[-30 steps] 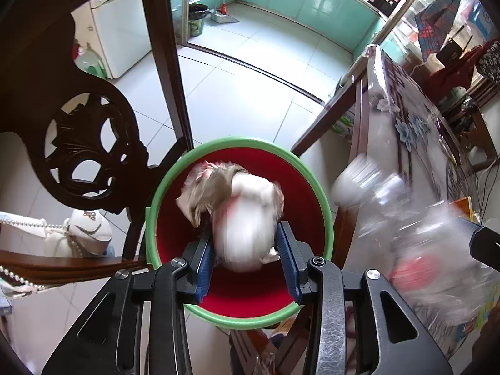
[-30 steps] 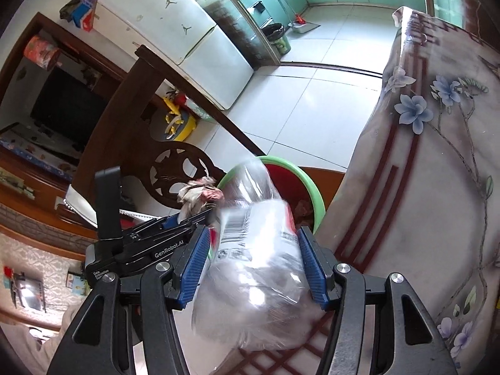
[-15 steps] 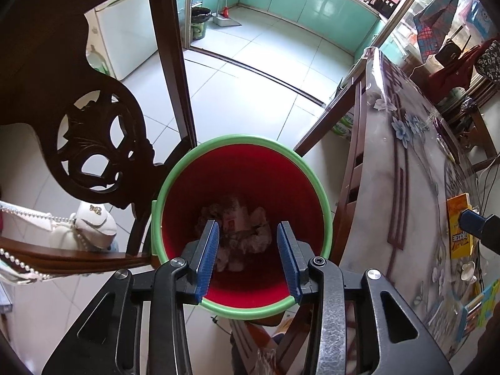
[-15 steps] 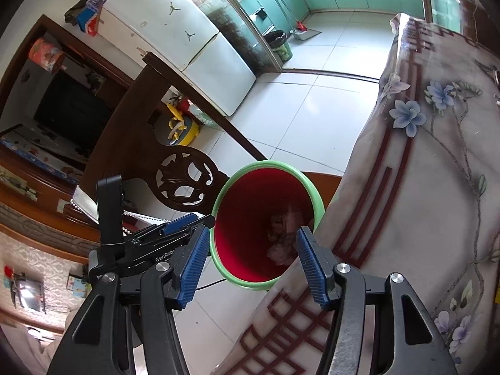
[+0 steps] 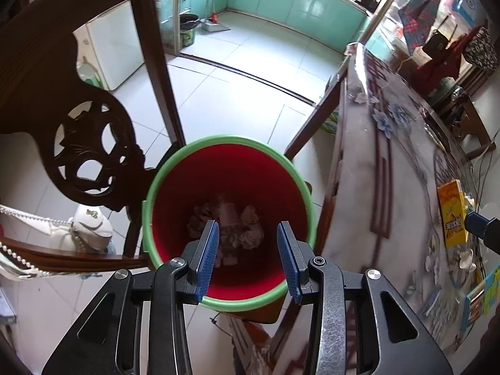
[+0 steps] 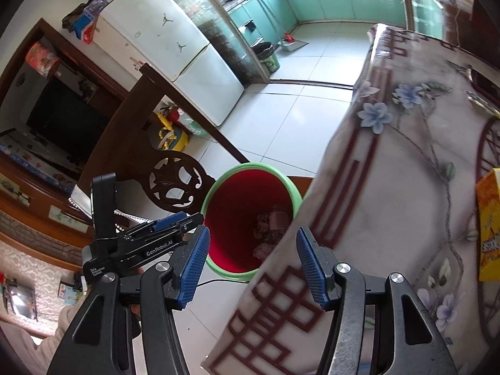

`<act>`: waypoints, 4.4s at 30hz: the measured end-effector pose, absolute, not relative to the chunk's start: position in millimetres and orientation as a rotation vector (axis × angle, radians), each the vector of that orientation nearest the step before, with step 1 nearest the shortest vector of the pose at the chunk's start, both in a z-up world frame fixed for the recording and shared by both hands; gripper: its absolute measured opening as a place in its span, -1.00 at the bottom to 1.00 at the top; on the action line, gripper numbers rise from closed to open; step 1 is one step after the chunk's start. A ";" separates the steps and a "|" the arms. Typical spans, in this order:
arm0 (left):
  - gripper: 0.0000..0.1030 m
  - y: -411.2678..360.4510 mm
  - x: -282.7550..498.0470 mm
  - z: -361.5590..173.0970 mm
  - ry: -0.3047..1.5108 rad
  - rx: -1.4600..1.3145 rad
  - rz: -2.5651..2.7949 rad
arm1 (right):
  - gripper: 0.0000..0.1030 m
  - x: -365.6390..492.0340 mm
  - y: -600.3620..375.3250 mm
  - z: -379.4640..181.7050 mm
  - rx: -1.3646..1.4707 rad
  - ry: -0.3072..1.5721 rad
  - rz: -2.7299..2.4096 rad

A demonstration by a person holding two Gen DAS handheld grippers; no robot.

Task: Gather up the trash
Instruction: 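Move both open grippers back toward the trash on the table, then grasp yellow juice carton with left gripper while right gripper grasps white paper cup, then carry the carton and paper cup with both grippers over the red bin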

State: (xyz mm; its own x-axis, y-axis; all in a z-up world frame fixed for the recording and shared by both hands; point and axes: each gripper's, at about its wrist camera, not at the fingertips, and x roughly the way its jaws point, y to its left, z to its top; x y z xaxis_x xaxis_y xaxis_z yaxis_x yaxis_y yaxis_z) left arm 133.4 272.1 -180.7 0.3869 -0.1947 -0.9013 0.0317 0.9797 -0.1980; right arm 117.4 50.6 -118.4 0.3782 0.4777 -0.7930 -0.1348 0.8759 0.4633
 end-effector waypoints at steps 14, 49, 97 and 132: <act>-0.24 213.7 113.3 -170.3 1.164 -0.079 -0.225 | 0.11 32.7 -80.6 -121.4 0.323 1.097 0.068; 0.31 -121.0 50.8 -150.4 1.207 0.115 -0.598 | 0.16 -27.4 -303.9 -205.2 -0.113 1.255 0.024; -0.29 -29.2 70.1 -159.4 1.219 -0.066 -0.342 | -0.97 -7.5 -315.7 -187.6 0.576 1.065 0.079; -0.29 67.8 56.2 -139.1 1.156 -0.114 -0.367 | -0.97 1.5 -195.7 -117.6 0.434 0.993 0.179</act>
State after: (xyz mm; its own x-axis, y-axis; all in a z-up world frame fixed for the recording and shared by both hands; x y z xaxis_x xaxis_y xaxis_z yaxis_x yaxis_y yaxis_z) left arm 56.2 67.8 -139.1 0.3512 -0.3413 -0.8719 0.2246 0.9347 -0.2754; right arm 1.5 -195.7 -117.6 0.5403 0.3395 -0.7699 0.0495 0.9006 0.4319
